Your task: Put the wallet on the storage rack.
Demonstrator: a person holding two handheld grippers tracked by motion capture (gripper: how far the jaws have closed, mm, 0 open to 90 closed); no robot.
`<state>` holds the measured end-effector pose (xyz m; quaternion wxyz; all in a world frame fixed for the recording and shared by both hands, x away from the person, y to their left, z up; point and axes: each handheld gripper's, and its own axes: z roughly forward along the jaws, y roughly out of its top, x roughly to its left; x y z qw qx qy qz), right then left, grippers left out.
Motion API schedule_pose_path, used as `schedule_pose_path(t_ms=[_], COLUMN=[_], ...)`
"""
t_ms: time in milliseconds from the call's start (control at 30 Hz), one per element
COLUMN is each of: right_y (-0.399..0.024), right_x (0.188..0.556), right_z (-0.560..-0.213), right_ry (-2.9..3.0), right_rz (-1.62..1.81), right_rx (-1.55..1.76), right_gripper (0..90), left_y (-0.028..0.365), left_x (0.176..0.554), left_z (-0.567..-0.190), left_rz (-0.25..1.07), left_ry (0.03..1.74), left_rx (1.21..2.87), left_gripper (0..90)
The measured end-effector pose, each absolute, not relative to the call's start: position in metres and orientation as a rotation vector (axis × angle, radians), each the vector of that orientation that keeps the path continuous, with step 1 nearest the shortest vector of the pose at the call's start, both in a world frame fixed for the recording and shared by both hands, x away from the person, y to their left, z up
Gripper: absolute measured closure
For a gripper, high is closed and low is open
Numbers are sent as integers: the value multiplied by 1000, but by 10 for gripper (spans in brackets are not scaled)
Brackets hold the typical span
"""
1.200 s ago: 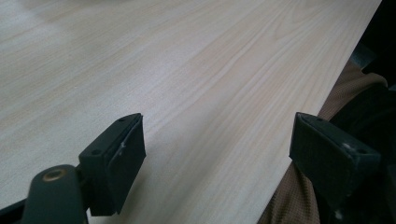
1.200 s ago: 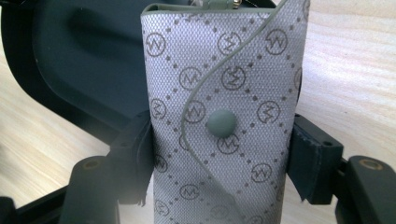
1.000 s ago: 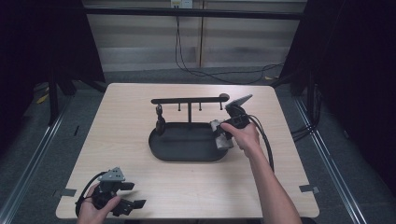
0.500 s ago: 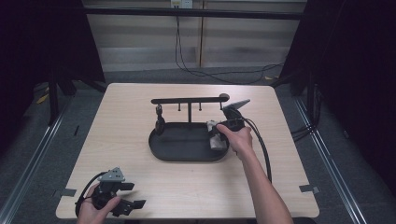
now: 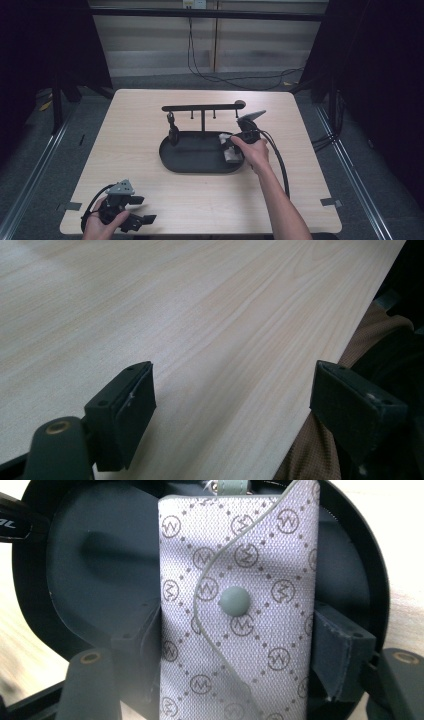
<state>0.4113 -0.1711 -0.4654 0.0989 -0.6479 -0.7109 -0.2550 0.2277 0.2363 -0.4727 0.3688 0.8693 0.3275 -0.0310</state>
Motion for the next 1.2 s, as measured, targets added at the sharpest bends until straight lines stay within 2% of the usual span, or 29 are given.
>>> schedule_pose_path(t_ms=[67,133,733,1200], right_y=[-171,-171,-184,-197], right_x=[411,411,403,382], right_z=[-465,-462,-439,-425], right_ry=[-2103,-2109,-2198,-2308], right_rz=[-755,-767,-797,-848], right_rx=[-1917,-1913,-1911,-1896], right_gripper=[282,236,249,246], left_y=[236,237,237,241], left_x=[228,228,228,229], left_z=[-473,-472,-472,-471], left_rz=[-79,-80,-77,-49], left_ry=[841,842,847,883], left_rx=[2232,2234,2229,2169], left_gripper=[182,182,182,182])
